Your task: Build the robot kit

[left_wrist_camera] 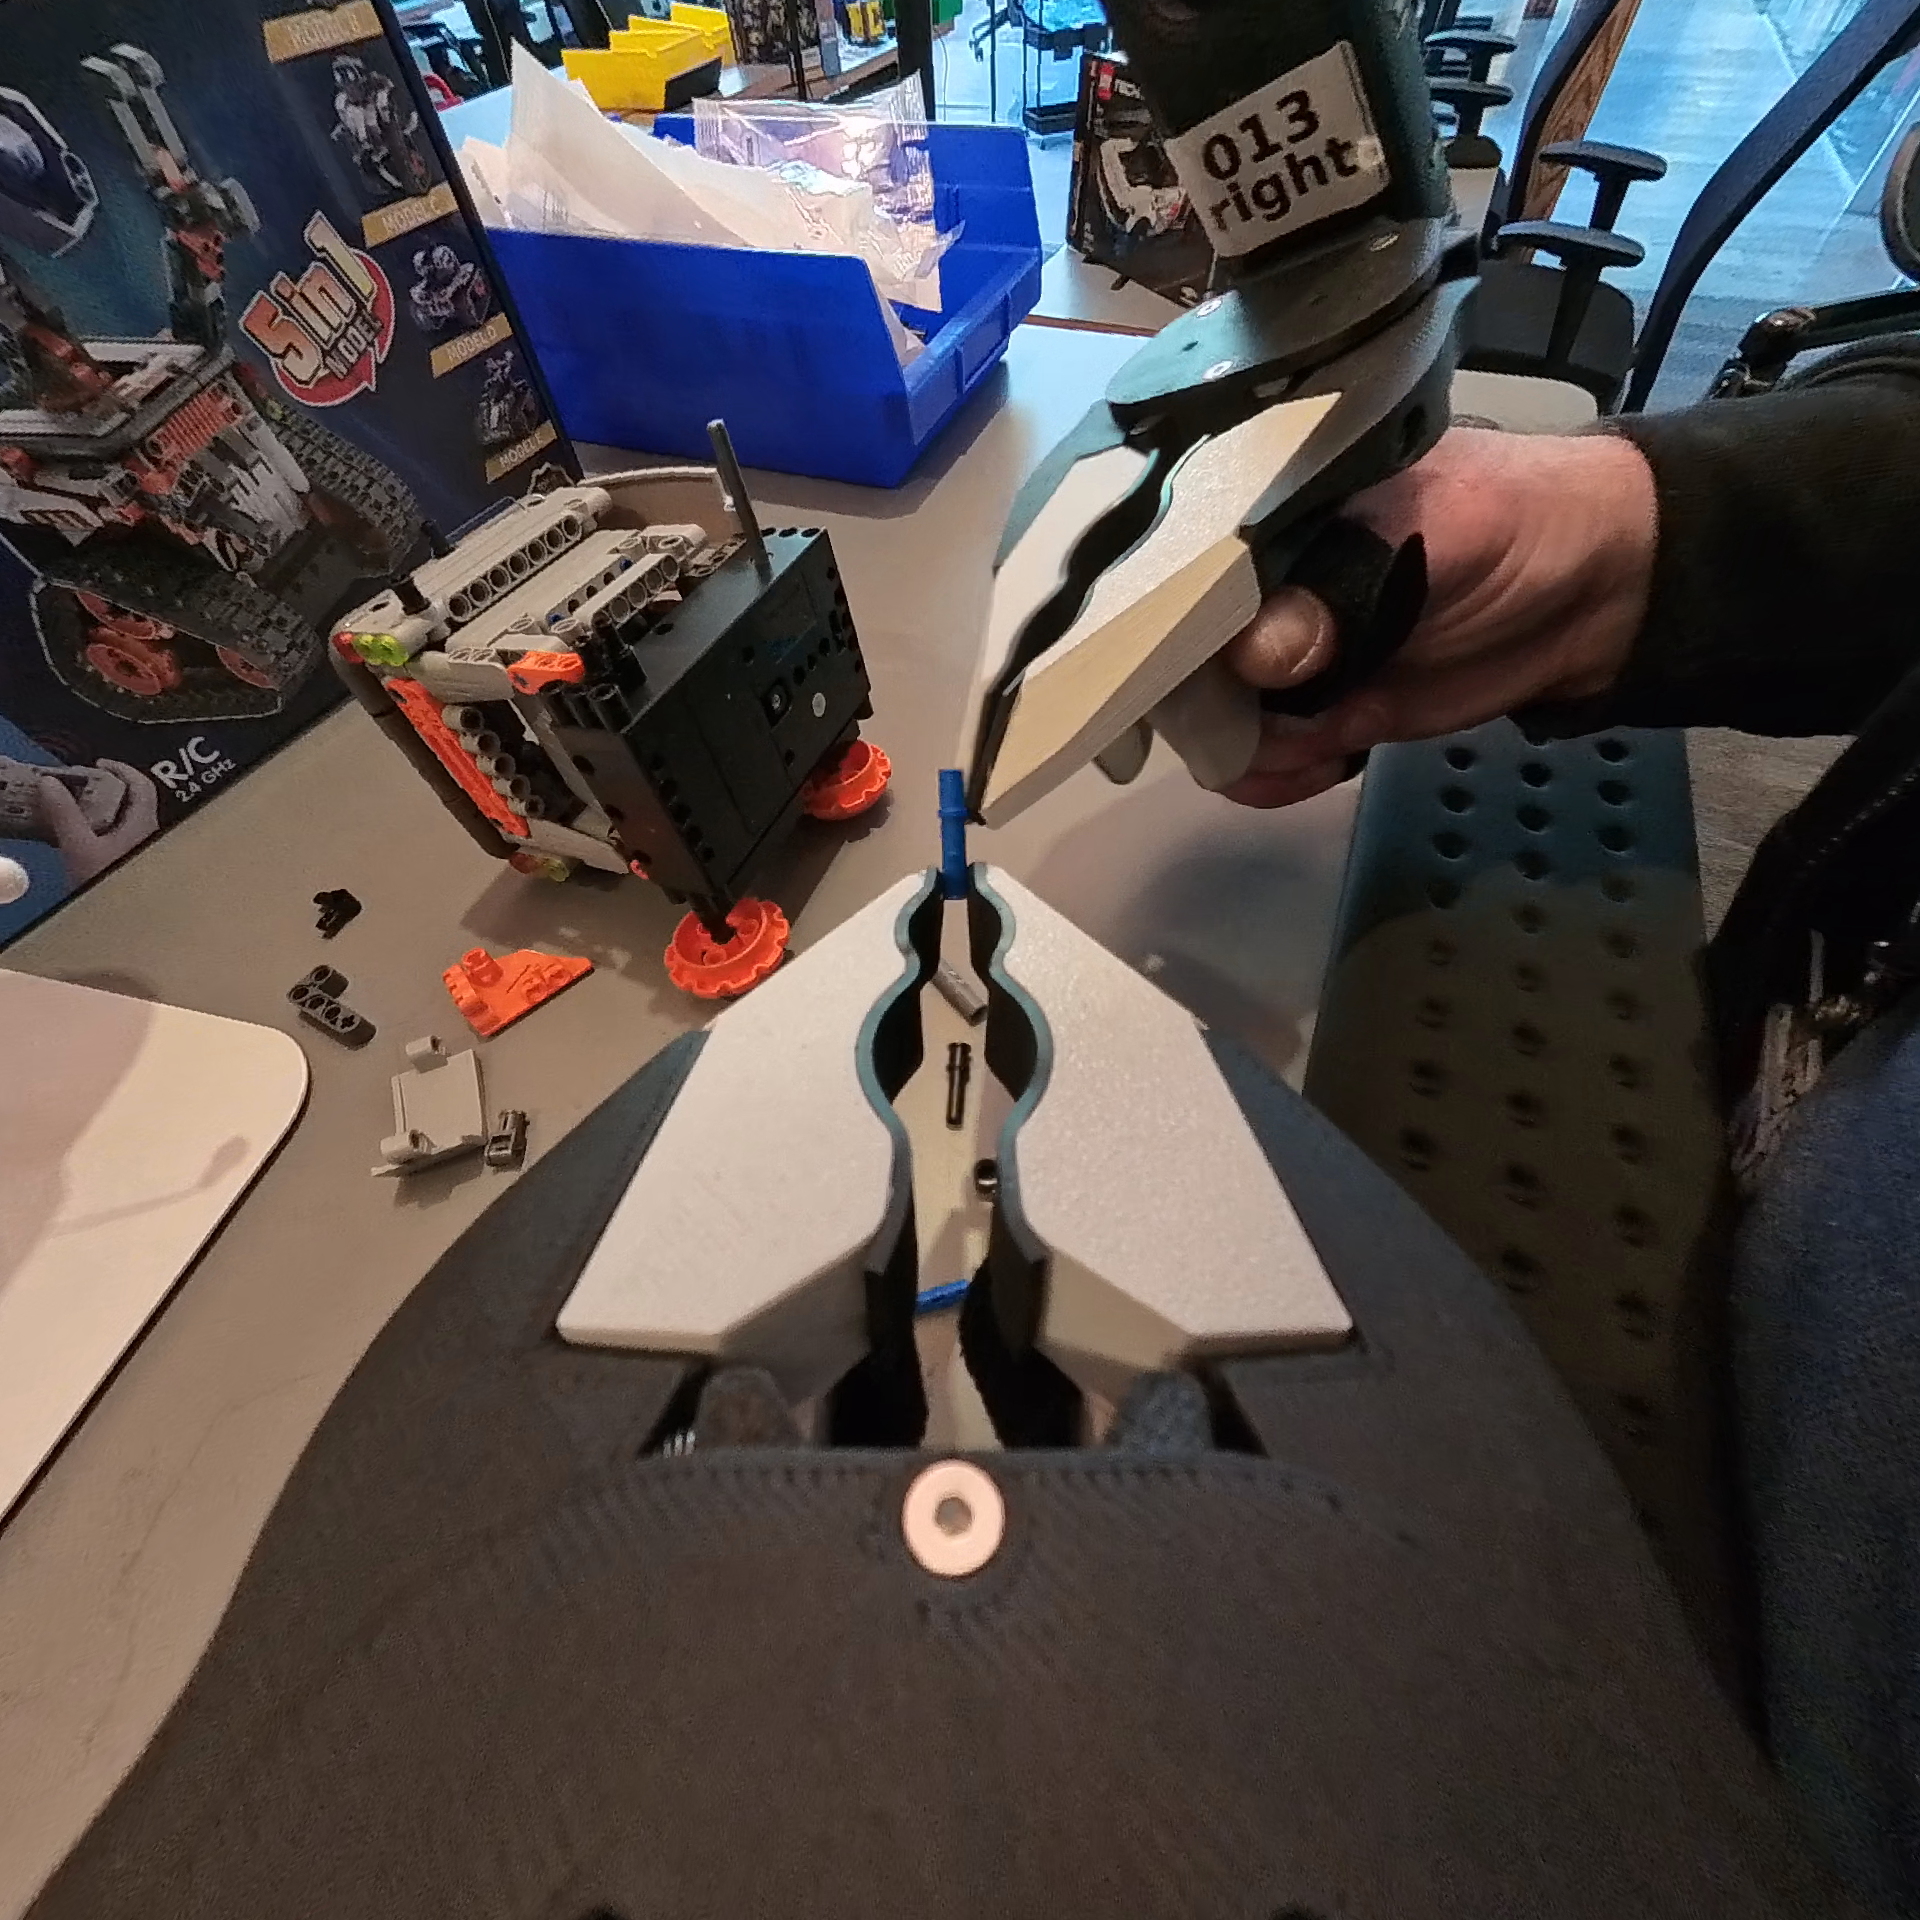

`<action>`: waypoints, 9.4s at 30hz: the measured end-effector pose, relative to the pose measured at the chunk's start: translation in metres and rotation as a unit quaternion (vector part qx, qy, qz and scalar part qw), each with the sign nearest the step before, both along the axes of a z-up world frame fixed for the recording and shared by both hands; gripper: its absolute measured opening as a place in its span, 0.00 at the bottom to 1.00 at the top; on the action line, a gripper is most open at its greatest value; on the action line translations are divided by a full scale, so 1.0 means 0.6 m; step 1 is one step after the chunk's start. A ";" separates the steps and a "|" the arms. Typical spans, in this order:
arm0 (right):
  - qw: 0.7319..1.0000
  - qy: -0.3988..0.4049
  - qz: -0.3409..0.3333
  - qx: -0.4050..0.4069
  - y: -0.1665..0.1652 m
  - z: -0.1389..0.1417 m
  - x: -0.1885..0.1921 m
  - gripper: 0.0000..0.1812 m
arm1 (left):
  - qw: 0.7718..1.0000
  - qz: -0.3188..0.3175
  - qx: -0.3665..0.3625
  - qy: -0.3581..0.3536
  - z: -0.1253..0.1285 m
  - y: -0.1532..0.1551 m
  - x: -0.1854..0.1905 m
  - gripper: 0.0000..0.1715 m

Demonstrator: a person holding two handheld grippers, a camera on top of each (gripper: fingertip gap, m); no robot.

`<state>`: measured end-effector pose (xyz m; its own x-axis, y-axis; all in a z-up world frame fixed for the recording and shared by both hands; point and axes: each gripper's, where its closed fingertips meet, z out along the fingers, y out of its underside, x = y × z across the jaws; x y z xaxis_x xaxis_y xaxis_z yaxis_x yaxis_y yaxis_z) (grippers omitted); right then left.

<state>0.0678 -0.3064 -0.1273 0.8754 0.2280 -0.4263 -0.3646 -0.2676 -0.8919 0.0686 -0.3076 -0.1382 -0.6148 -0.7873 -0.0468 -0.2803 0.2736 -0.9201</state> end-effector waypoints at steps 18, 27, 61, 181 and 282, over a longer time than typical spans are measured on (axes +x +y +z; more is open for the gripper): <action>1.000 0.002 -0.006 -0.003 -0.002 -0.001 0.006 0.04 | 1.000 -0.001 -0.001 0.000 -0.002 -0.001 -0.001 0.02; 1.000 0.003 -0.005 -0.002 0.000 -0.002 0.008 0.04 | 1.000 0.001 -0.005 -0.002 -0.002 0.003 0.000 0.02; 0.999 -0.031 -0.010 0.015 0.009 0.021 0.021 0.02 | 0.998 -0.012 0.053 -0.031 0.020 0.001 0.025 0.02; 0.991 -0.059 -0.026 0.114 -0.011 0.112 0.043 0.01 | 0.752 -0.144 -0.629 0.131 0.128 -0.007 0.040 0.02; 0.946 -0.240 0.114 -0.185 -0.076 -0.019 0.234 0.00 | 0.982 0.019 -0.172 0.072 -0.057 0.035 0.194 0.22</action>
